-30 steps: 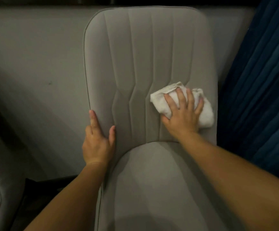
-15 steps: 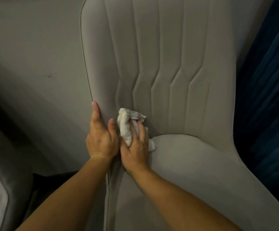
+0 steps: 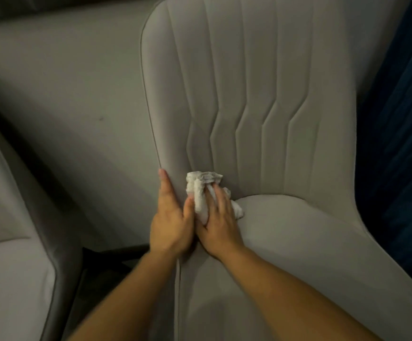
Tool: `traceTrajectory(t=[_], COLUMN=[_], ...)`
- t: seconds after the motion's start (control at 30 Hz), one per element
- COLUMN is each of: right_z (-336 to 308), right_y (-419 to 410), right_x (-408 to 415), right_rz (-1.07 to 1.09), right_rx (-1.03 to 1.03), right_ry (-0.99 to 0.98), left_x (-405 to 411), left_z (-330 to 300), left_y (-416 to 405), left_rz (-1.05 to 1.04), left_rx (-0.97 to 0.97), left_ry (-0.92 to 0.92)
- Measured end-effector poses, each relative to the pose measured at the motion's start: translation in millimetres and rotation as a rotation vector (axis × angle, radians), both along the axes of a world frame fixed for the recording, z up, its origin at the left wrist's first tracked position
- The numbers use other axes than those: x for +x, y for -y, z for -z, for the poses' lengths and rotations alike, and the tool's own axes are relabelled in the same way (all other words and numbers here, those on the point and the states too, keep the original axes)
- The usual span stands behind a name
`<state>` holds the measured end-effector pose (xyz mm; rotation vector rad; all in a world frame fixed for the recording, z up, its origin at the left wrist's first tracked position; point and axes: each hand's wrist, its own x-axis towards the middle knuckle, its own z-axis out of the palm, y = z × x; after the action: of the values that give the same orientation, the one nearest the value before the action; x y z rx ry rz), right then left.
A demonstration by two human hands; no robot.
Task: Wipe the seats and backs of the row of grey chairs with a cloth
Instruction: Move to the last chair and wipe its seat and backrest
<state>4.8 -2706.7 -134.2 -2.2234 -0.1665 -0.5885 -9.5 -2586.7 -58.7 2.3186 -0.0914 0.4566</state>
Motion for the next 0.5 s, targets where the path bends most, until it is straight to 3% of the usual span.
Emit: traceTrajectory(t=[0.1, 0.3, 0.4, 0.5], right_z=[-5, -11, -19, -46], right_y=[6, 7, 7, 5], right_x=[3, 2, -2, 1], right_rz=[-0.029, -0.025, -0.002, -0.006], right_rx=[0.033, 0.083, 0.128, 0.091], right_ry=[-0.066, -0.053, 0.023, 0.308], left_x=[-53, -90, -110, -116], left_z=[46, 61, 62, 65], left_y=[8, -2, 18, 25], left_rz=[0.015, 0.031, -0.088, -0.197], left_rx=[0.070, 0.133, 0.237, 0.264], left_ry=[-0.083, -0.584, -0.584, -0.506])
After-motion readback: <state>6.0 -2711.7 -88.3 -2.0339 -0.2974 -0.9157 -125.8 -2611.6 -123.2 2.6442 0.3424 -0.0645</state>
